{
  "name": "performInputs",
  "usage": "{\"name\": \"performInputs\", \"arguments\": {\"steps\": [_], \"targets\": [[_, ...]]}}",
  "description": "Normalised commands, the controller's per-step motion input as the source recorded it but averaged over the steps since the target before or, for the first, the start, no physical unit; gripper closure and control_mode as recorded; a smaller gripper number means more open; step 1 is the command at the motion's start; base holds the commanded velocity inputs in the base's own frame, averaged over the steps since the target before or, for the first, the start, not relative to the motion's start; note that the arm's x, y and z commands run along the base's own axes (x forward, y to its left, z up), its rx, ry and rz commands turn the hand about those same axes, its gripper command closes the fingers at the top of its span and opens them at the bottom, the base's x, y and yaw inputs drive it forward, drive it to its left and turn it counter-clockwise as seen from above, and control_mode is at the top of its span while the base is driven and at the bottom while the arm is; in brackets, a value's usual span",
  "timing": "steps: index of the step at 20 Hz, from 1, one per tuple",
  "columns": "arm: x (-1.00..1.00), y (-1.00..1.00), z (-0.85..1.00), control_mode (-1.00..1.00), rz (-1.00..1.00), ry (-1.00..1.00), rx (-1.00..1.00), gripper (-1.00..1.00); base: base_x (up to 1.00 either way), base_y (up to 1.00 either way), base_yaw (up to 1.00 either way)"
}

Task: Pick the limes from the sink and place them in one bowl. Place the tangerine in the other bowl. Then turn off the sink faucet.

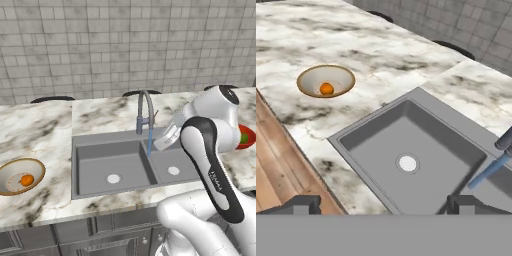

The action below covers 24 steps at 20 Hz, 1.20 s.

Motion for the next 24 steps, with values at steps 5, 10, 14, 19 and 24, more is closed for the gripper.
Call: {"name": "performInputs", "arguments": {"steps": [5, 10, 14, 19, 24], "targets": [[0.0, -0.59, 0.25, -1.0, 0.04, -0.08, 0.0, -1.0, 0.0, 0.0, 0.0], [0.0, -0.64, 0.17, -1.0, 0.08, -0.07, 0.0, -1.0, 0.0, 0.0, 0.0], [0.0, -0.53, 0.02, -1.0, 0.11, -0.08, 0.0, -1.0, 0.0, 0.0, 0.0], [0.15, -0.34, -0.02, -1.0, 0.11, -0.17, 0.0, -1.0, 0.0, 0.0, 0.0], [0.28, -0.34, -0.17, -1.0, 0.12, -0.27, -0.01, -1.0, 0.0, 0.0, 0.0]]}}
